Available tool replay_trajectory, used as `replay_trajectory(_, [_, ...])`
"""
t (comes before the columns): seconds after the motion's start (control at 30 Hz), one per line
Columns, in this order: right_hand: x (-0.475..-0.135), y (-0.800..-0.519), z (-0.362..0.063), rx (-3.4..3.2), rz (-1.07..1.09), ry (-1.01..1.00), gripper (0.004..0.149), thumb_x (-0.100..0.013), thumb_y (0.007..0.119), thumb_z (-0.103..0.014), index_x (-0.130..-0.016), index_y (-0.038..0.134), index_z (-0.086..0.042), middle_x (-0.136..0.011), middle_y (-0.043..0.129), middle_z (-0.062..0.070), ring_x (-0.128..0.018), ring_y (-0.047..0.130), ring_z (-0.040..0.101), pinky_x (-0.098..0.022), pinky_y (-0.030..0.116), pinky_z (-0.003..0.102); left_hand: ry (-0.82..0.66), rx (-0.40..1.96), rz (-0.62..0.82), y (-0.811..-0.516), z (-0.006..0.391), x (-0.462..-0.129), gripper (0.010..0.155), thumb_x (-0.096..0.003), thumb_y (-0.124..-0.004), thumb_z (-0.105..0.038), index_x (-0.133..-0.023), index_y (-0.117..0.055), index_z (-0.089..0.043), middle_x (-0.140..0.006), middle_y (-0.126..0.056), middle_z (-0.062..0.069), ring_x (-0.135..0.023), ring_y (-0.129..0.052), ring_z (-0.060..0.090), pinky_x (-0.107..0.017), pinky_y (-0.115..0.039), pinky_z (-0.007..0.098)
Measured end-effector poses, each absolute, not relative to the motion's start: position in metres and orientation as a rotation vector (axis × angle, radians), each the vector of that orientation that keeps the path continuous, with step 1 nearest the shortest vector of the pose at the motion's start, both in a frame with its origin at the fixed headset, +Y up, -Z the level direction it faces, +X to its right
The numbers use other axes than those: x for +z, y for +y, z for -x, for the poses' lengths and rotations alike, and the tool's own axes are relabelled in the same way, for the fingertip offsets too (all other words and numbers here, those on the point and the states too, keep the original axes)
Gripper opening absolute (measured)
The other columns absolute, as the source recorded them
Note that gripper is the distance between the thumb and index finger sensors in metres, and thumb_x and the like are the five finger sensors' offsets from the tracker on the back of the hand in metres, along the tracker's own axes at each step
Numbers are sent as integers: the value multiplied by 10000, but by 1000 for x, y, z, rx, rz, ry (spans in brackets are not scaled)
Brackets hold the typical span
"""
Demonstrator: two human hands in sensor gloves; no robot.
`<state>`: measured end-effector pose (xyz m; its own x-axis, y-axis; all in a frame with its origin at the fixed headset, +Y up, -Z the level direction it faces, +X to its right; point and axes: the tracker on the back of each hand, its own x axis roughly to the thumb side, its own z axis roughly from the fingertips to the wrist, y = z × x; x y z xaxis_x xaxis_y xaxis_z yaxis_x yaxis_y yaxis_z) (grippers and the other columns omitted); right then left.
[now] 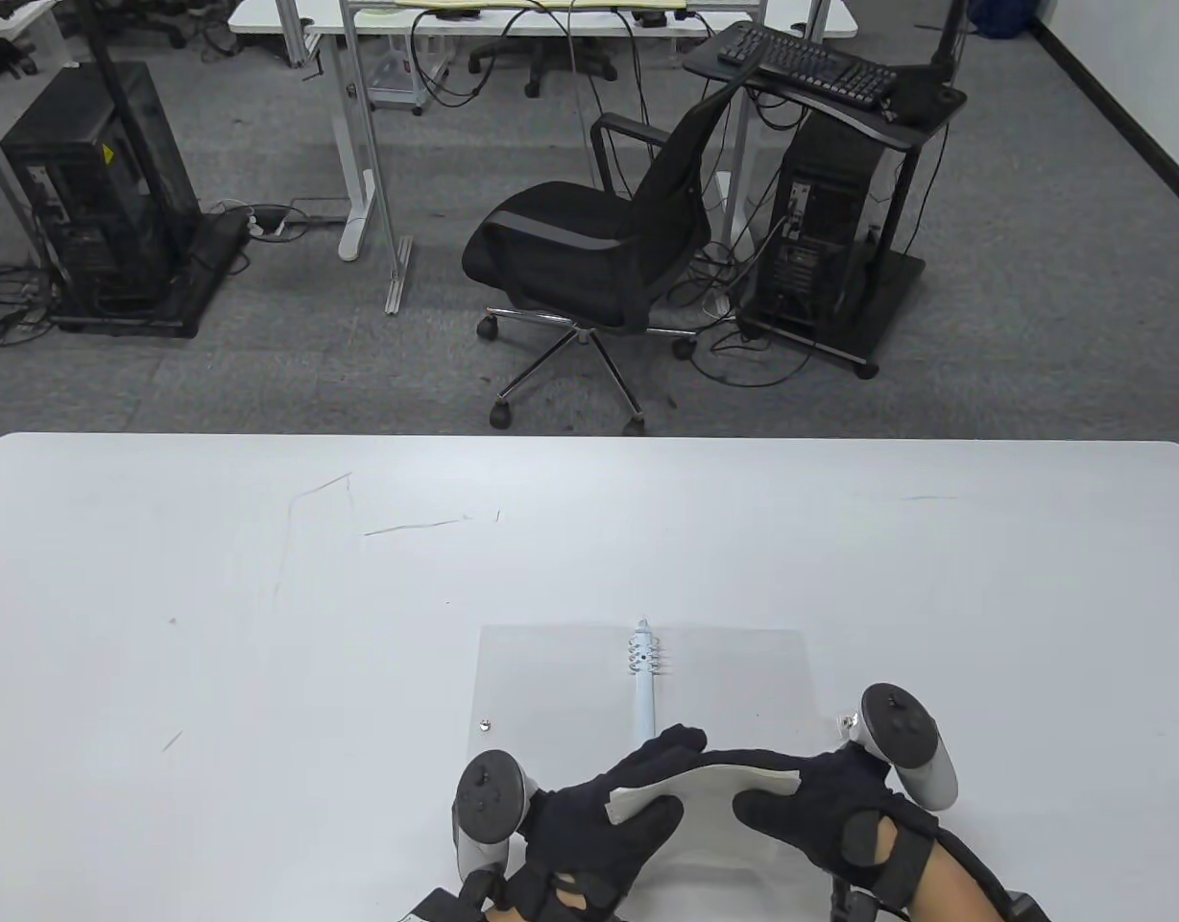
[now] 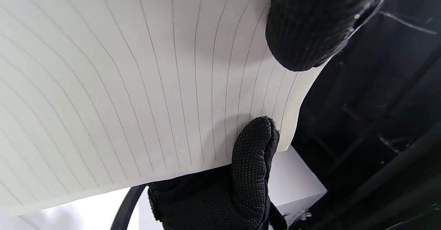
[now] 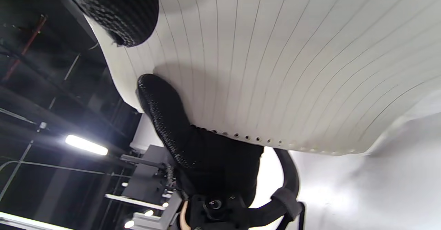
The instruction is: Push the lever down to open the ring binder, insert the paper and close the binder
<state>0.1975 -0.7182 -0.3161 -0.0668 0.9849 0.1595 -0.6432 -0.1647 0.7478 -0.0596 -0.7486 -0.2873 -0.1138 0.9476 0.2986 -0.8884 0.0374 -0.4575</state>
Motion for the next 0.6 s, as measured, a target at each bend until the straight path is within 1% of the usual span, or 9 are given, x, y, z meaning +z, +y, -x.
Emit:
replay_trajectory(0.1, [-320, -711, -197, 1671, -756, 596, 561, -529, 779, -414, -1042, 677, -211, -1119, 685, 130, -965, 714, 463, -631, 646, 642, -613, 1538, 110, -748, 63, -288, 414, -462, -844, -515, -874, -822, -489, -1116, -719, -122, -1086, -697, 318, -743, -497, 679])
replay_trajectory(0.2, [-325, -700, -202, 1723, -772, 635, 598, -517, 812, -424, -1059, 645, -234, -1139, 643, 124, -993, 670, 457, -637, 632, 653, -605, 1537, 134, -747, 64, -290, 401, -462, -838, -513, -862, -845, -478, -1119, -718, -112, -1087, -689, 329, -740, -493, 684])
replay_trajectory(0.27, [-325, -701, -207, 1717, -744, 617, 628, -501, 839, -436, -1067, 623, -270, -1145, 636, 116, -1002, 661, 449, -633, 638, 654, -617, 1519, 150, -746, 63, -291, 397, -462, -835, -507, -856, -857, -464, -1126, -708, -108, -1089, -680, 337, -739, -489, 687])
replay_trajectory(0.33, [-322, -711, -211, 1683, -755, 612, 670, -495, 854, -452, -1086, 570, -315, -1189, 510, 113, -1047, 538, 448, -641, 617, 660, -658, 1511, 180, -745, 60, -292, 394, -465, -830, -496, -855, -863, -453, -1148, -666, -94, -1106, -636, 354, -738, -467, 699])
replay_trajectory(0.37, [-319, -715, -213, 1662, -747, 612, 681, -492, 860, -455, -1089, 560, -323, -1195, 488, 117, -1052, 513, 456, -642, 608, 666, -679, 1497, 208, -744, 59, -293, 395, -468, -827, -489, -858, -861, -443, -1155, -650, -87, -1114, -615, 358, -739, -456, 702])
replay_trajectory(0.4, [-315, -721, -214, 1634, -754, 605, 674, -497, 857, -453, -1089, 567, -314, -1193, 500, 117, -1050, 523, 457, -640, 612, 665, -693, 1468, 232, -742, 59, -293, 395, -470, -823, -487, -860, -859, -439, -1163, -632, -90, -1124, -586, 362, -740, -440, 706])
replay_trajectory(0.43, [-312, -725, -213, 1611, -769, 588, 637, -502, 849, -441, -1076, 605, -312, -1184, 537, 113, -1042, 555, 453, -638, 625, 658, -706, 1445, 241, -742, 58, -293, 395, -468, -823, -493, -858, -860, -444, -1168, -621, -92, -1128, -574, 362, -742, -436, 707])
replay_trajectory(0.5, [-305, -728, -210, 1562, -783, 562, 542, -514, 823, -400, -1029, 708, -277, -1137, 657, 112, -995, 668, 455, -619, 672, 636, -729, 1451, 245, -742, 56, -291, 394, -465, -825, -498, -855, -862, -453, -1169, -620, -93, -1131, -571, 358, -740, -440, 708])
replay_trajectory(0.6, [-299, -724, -208, 1535, -823, 510, 516, -521, 803, -382, -1013, 718, -252, -1099, 731, 94, -962, 736, 432, -613, 703, 602, -783, 1498, 243, -741, 51, -287, 400, -448, -845, -525, -845, -860, -476, -1161, -638, -107, -1127, -593, 350, -744, -449, 703])
